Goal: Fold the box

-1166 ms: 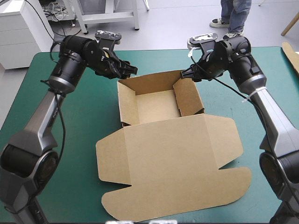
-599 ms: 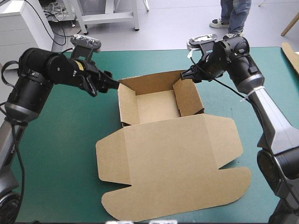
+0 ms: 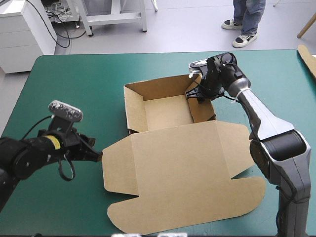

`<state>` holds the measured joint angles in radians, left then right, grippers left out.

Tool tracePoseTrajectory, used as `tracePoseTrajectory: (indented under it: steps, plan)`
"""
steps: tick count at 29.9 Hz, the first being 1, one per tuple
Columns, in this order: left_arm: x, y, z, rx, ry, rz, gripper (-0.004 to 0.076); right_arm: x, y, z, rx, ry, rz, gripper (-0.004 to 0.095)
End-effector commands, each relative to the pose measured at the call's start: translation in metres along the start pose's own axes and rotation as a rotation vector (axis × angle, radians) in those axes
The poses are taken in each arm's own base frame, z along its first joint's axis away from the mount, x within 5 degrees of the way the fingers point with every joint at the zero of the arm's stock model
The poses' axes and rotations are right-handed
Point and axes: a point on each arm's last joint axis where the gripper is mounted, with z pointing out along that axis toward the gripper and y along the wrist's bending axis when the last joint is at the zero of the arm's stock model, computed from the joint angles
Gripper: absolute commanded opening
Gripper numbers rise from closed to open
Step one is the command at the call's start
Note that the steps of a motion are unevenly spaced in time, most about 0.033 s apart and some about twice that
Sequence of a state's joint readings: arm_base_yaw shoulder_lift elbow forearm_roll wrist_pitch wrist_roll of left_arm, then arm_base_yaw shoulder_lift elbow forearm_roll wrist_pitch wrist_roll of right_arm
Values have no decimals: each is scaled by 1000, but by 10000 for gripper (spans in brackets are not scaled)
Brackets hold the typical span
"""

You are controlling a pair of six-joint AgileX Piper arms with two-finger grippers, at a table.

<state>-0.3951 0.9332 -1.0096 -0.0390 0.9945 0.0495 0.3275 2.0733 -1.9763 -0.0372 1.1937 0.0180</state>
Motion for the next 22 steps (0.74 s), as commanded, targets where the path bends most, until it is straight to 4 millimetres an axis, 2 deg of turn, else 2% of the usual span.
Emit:
tracePoseTrajectory:
  steps: [1, 4, 5, 9, 13, 17, 22]
  plan:
    - [24, -2, -11, -1, -160, 2, 98, -7, -4, -27, 8, -96, 3, 330]
    - [55, -2, -7, -4, -202, 1, 2, -7, -5, -27, 10, -97, 1, 64]
    - [65, -2, -5, -5, -217, 1, -6, -7, -5, -27, 10, -97, -4, -27]
    - [99, -3, 1, -7, -263, 0, -8, -7, -5, -27, 12, -97, -13, -21]
    - [120, -3, 2, -5, -299, -6, -8, -7, -18, -27, 21, -94, 15, -21]
    - [131, -4, 2, -5, -320, -6, -8, -4, -51, -28, 41, -94, 84, -22]
    - [132, -4, 0, -6, -349, -5, -8, 7, -115, -31, 104, -88, 178, -21]
